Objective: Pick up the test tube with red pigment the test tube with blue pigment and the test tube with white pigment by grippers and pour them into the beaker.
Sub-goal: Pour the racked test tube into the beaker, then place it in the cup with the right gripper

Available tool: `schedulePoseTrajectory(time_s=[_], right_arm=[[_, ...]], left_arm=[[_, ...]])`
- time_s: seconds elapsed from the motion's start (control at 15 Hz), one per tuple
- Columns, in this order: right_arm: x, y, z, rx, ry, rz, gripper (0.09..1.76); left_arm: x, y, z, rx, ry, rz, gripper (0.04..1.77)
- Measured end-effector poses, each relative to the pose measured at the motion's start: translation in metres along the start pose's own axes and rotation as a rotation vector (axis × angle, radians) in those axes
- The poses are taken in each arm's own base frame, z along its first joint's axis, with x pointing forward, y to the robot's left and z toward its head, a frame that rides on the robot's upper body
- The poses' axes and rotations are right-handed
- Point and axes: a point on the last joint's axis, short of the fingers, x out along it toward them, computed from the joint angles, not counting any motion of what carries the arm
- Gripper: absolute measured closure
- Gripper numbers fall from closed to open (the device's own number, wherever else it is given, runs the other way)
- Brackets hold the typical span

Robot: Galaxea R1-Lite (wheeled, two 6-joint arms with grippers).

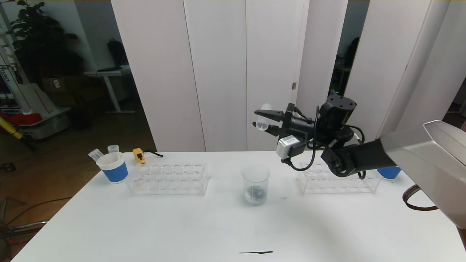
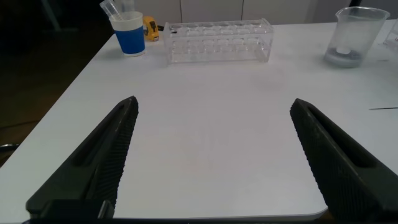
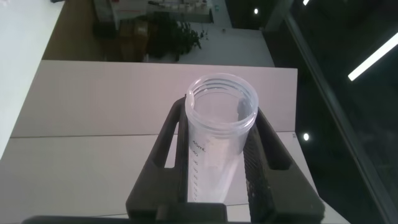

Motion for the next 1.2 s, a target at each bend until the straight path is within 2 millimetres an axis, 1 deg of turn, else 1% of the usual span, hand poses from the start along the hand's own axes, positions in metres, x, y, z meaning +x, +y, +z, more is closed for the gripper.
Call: schedulePoseTrajectory(time_s=[0.13, 0.27, 0.4, 0.53, 0.67, 0.8, 0.93, 1.07, 1.2], right_arm=[[0.002, -0.014, 0.005, 0.102, 0.06, -0.08, 1.27], [0.002, -0.025, 0.012, 0.164, 0.178, -0.137, 1.27], [-0.005, -0.032, 0.021, 0.272, 0.317, -0.171, 1.27], [-0.018, -0.04, 0.031, 0.461, 0.464, -0.241, 1.27], [-0.03, -0.05, 0.041, 0.668, 0.6, -0.365, 1.27], [-0.041, -0.06, 0.045, 0.844, 0.691, -0.508, 1.27], [-0.057, -0.064, 0.045, 0.952, 0.757, -0.574, 1.27], [-0.082, -0.064, 0.042, 1.044, 0.828, -0.603, 1.27], [-0.112, -0.067, 0.036, 1.116, 0.901, -0.651, 1.27]], left_arm=[[0.0, 0.0, 0.0, 0.0, 0.0, 0.0, 0.06], [0.0, 0.0, 0.0, 0.0, 0.0, 0.0, 0.06], [0.0, 0.0, 0.0, 0.0, 0.0, -0.001, 0.06], [0.0, 0.0, 0.0, 0.0, 0.0, 0.0, 0.06], [0.0, 0.0, 0.0, 0.0, 0.0, 0.0, 0.06], [0.0, 0.0, 0.0, 0.0, 0.0, 0.0, 0.06], [0.0, 0.0, 0.0, 0.0, 0.0, -0.001, 0.06], [0.0, 0.0, 0.0, 0.0, 0.0, 0.0, 0.06], [0.0, 0.0, 0.0, 0.0, 0.0, -0.001, 0.06]])
